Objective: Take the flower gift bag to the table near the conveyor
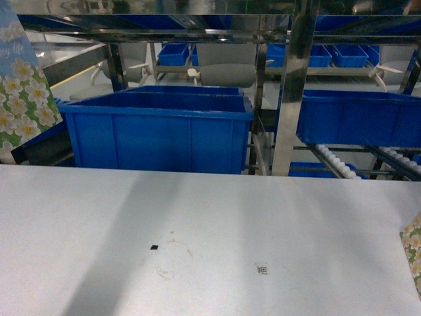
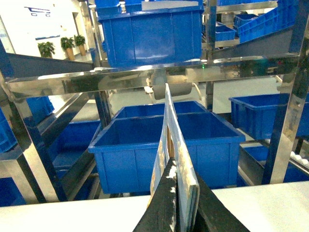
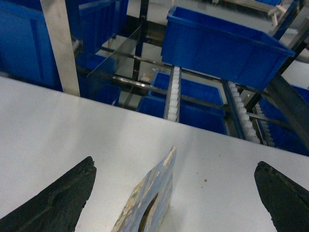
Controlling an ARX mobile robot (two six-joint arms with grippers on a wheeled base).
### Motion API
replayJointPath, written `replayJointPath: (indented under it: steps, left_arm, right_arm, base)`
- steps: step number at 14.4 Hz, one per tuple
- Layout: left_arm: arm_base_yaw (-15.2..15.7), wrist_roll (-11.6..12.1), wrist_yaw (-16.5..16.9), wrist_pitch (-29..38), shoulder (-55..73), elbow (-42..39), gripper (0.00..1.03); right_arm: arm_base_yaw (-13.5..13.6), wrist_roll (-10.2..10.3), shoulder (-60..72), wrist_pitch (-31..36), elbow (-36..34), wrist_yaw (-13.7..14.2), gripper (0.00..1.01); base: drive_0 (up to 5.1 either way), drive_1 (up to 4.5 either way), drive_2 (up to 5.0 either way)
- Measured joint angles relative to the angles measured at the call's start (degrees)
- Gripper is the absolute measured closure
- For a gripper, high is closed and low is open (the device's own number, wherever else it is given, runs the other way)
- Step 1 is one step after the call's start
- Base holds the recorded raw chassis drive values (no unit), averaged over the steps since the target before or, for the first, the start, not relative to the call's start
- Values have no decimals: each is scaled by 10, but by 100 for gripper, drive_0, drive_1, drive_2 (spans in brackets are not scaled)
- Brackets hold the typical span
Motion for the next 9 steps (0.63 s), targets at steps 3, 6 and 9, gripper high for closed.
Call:
replayJointPath:
  steps: [3,6,9]
  left_arm:
    - [0,0,0,0,0,0,101]
    - [0,0,0,0,0,0,101]
    - [0,0,0,0,0,0,101]
  right_arm:
    - [11,21,-104,16,-48,25,3]
    - [14,46,-209,-8,-80,45,3]
    - [14,70,-319,-70,-117,46,3]
  base:
    - [0,0,0]
    - [0,0,0]
    - [0,0,0]
